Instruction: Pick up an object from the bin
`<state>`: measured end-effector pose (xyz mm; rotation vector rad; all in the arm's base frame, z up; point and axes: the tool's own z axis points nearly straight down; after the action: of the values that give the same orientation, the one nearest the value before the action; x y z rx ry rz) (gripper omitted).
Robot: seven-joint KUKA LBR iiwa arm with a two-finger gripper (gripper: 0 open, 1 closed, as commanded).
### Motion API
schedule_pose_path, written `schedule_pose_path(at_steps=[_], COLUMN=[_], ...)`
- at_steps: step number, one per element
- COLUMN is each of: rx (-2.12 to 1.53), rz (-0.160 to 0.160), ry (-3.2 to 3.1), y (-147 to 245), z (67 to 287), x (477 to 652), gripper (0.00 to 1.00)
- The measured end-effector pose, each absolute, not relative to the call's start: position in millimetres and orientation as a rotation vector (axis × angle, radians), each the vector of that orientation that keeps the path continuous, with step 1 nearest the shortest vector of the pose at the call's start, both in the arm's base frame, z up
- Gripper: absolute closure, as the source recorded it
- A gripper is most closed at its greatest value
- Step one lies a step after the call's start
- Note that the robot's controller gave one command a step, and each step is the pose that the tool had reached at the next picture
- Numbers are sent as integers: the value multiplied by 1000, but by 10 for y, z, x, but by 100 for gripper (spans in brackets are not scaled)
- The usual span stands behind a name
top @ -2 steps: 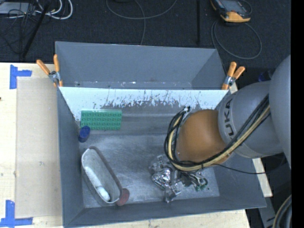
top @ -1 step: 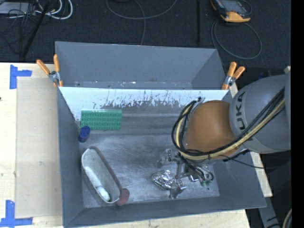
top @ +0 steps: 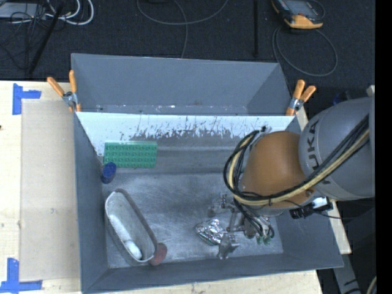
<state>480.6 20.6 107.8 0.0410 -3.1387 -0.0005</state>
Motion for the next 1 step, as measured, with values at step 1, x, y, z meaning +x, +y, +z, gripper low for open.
schedule_pose_path(at_steps=[1], rx=[-801], rz=[-1], ry=[-3037], y=[227], z=[711], x=[4858], gripper=[0])
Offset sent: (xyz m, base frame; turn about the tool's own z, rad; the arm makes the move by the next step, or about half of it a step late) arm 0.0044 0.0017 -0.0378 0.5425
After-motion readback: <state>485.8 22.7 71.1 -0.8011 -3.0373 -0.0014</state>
